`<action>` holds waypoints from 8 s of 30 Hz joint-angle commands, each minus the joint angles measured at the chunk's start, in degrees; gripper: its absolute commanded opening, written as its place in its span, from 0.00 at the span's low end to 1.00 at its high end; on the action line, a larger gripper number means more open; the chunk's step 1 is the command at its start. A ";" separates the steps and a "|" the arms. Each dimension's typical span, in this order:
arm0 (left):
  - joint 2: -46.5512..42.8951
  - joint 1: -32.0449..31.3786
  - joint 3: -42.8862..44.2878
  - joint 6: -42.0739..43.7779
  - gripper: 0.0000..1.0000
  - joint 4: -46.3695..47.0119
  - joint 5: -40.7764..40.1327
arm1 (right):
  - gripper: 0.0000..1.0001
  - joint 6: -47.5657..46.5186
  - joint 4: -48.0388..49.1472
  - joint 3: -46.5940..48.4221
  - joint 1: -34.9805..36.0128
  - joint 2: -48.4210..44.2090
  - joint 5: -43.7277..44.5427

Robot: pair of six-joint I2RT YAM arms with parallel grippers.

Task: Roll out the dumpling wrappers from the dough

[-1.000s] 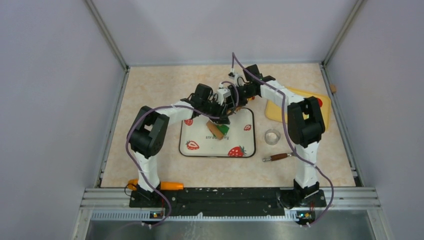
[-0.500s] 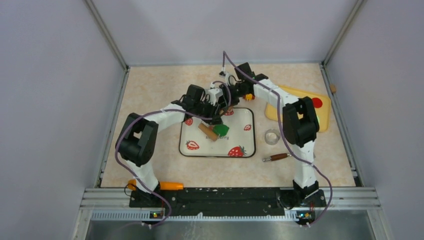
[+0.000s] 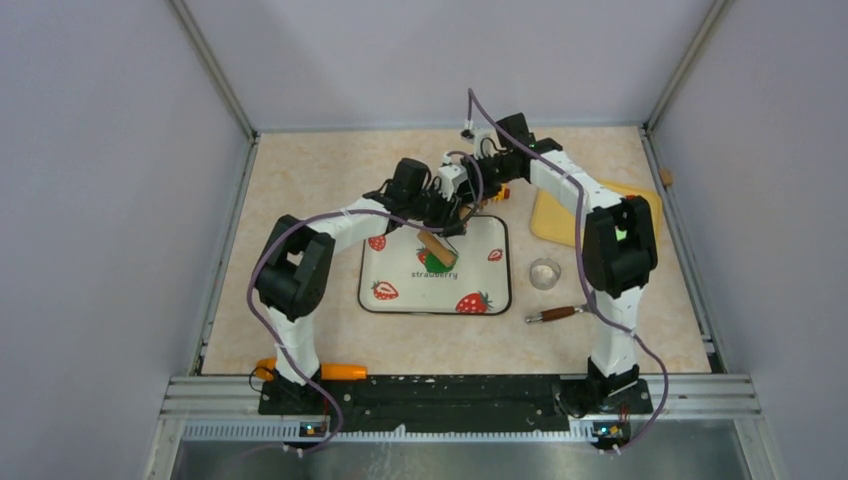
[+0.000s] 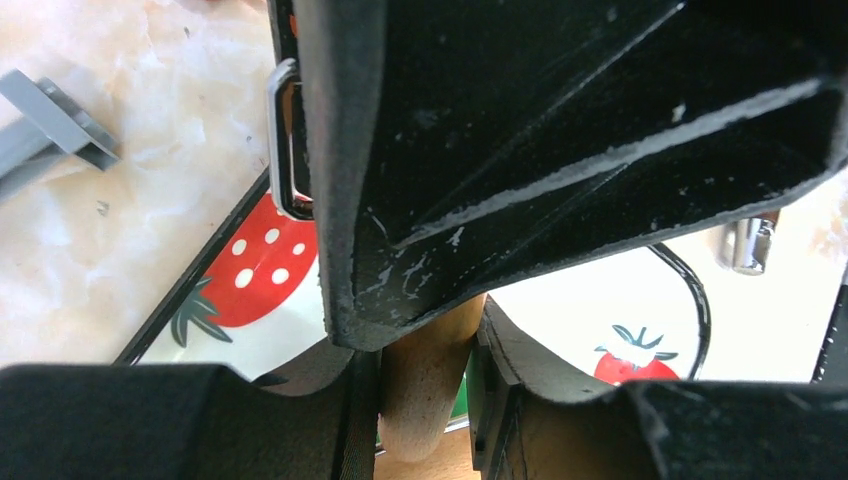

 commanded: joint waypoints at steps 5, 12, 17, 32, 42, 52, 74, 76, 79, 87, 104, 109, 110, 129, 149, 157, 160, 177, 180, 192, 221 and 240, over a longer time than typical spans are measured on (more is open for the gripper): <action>3.21 0.25 -0.55 -2.70 0.00 2.19 -5.08 | 0.00 -12.59 -2.82 -6.20 4.64 3.39 3.30; -0.24 0.26 -8.90 -1.83 0.00 1.25 -5.66 | 0.00 -12.82 0.26 -11.19 7.26 4.42 4.44; -2.28 0.44 -12.35 0.39 0.00 0.55 -6.67 | 0.00 -12.23 2.30 -13.12 8.42 4.97 4.69; -7.11 -1.32 0.30 -2.00 0.00 0.65 -3.65 | 0.00 -19.47 -7.31 -1.44 7.31 -3.21 2.24; 0.76 -3.84 2.04 0.92 0.00 8.75 -6.62 | 0.06 -11.42 -13.26 2.08 -0.02 -0.76 -5.43; -1.50 -3.99 1.80 4.30 0.00 8.52 -1.03 | 0.66 -4.77 -13.15 -9.68 -3.29 -4.05 -21.52; -5.91 -6.17 -6.31 23.64 0.30 9.95 -7.18 | 0.00 13.46 -5.23 -12.73 -3.66 -9.49 -21.96; -5.56 -6.42 -6.26 24.43 0.35 10.01 -8.19 | 0.00 14.76 -4.25 -12.90 -3.72 -9.57 -22.94; -5.28 -6.65 -6.50 25.61 0.38 9.89 -9.54 | 0.00 14.88 -4.12 -12.80 -4.13 -9.53 -23.32; -7.43 -6.54 -8.42 26.37 0.33 9.11 -8.67 | 0.00 12.15 -6.16 -12.54 -5.09 -10.06 -20.83; -7.67 -6.31 -12.21 11.63 0.36 12.41 -6.02 | 0.00 7.61 -10.34 -11.90 -5.13 -11.95 -12.37; -9.86 -5.74 -13.39 14.95 0.43 12.03 -3.94 | 0.00 7.35 -10.81 -11.46 -5.16 -12.23 -11.92; -10.22 -5.51 -13.41 15.83 0.42 11.69 -3.22 | 0.00 7.36 -10.66 -11.47 -5.18 -12.33 -12.00; -7.43 -5.87 -9.07 16.91 0.00 10.62 2.40 | 0.51 14.95 -3.30 -14.99 -4.38 -10.83 -15.83; -5.64 -5.98 -9.88 13.45 0.00 13.37 -3.39 | 0.00 3.74 -9.11 -7.20 -1.27 -5.92 -7.03; -5.67 -5.84 -12.35 12.83 0.00 13.47 -5.29 | 0.00 0.65 -9.31 -7.01 0.85 -2.66 -6.47; -5.01 -5.90 -13.37 12.98 0.00 13.84 -6.83 | 0.00 -0.68 -9.45 -6.04 1.64 -0.64 -4.82; -8.03 -5.12 -18.73 11.55 0.00 11.77 -8.24 | 0.00 -3.67 -8.57 -4.32 5.16 4.10 -1.59; -9.12 -4.65 -18.28 12.74 0.00 11.29 -8.21 | 0.00 -2.68 -8.80 -2.40 5.38 3.86 -2.49; -11.14 -4.37 -8.65 13.00 0.00 5.22 -5.53 | 0.00 -0.28 -9.84 0.52 5.43 -1.52 -6.27; -13.25 -1.70 -20.51 14.24 0.00 1.51 -8.59 | 0.00 -1.55 -5.55 -0.70 8.60 8.34 -1.83; -14.15 -1.71 -9.85 8.09 0.00 3.54 -1.77 | 0.00 -3.66 -8.11 4.23 5.83 1.75 -4.94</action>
